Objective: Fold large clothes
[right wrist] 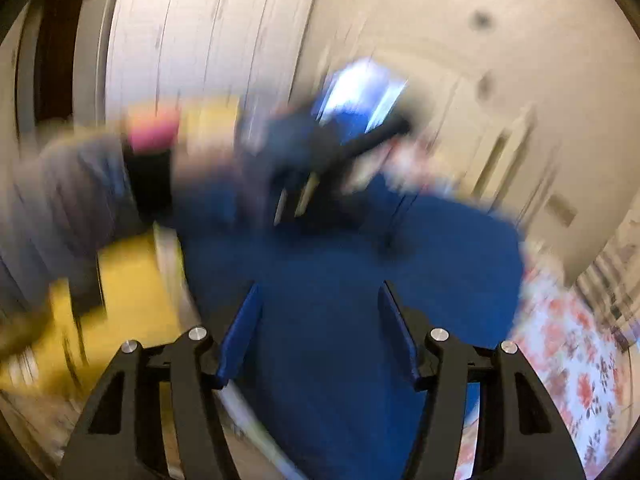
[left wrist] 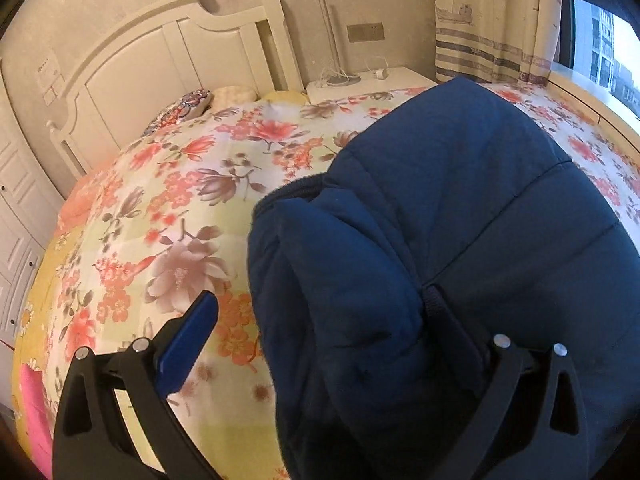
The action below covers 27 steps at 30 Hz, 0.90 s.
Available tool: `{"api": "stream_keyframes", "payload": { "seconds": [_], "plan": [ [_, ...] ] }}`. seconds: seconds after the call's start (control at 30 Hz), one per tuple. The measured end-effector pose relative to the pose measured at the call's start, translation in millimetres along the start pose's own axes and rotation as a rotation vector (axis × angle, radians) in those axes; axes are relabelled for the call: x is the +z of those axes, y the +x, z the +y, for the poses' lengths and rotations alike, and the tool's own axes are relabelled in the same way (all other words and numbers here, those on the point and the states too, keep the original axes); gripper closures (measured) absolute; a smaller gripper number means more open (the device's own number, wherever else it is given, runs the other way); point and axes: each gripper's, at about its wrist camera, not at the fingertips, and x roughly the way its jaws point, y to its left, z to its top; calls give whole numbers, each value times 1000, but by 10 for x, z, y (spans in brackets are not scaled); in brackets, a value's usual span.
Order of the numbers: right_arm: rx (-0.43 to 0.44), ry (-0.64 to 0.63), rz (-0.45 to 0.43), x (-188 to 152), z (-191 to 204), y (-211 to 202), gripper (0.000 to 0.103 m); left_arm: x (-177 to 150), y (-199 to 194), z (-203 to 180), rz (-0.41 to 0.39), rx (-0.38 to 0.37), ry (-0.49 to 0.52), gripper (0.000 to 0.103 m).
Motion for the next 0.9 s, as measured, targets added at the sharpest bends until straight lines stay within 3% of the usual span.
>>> {"api": "stream_keyframes", "payload": {
  "seconds": [0.1, 0.17, 0.3, 0.37, 0.4, 0.47, 0.5, 0.57, 0.6, 0.73, 0.83, 0.9],
  "plan": [
    [-5, -12, 19, 10, 58, 3, 44, -31, -265, -18, -33, 88, 17, 2],
    [26, 12, 17, -1, -4, -15, 44, -103, -639, -44, -102, 138, 21, 3],
    [38, 30, 1, -5, 21, 70, 44, -393, -1278, -150, -218, 94, 42, 3],
    [39, 33, -5, -6, 37, 77, 44, -629, -1360, -240, -201, 55, 44, 3],
    [41, 35, -10, -18, 46, 62, 44, -746, -1276, -290, -161, 76, 51, 3],
    [44, 33, -22, -32, 31, 79, 44, -960, -957, -356, -69, 191, 74, 2],
    [38, 19, -9, -77, 32, 99, 44, -1037, -875, -333, -76, 165, 46, 2],
    [27, -27, -27, -102, 72, 113, 44, -1154, -747, -79, -59, 15, -149, 2],
    [35, -36, -24, -95, 72, 90, 44, -1171, -738, -34, -59, -16, -189, 2],
    [128, -67, -12, -111, -113, -101, 45, -1192, -755, -89, -84, 5, -188, 2],
    [79, 8, -57, -14, -521, -226, 46, -1191, -747, -89, -80, -21, -214, 2],
    [44, 147, -92, 125, -1025, -203, 46, -1212, -746, -106, -81, -34, -239, 2]
  ]
}}
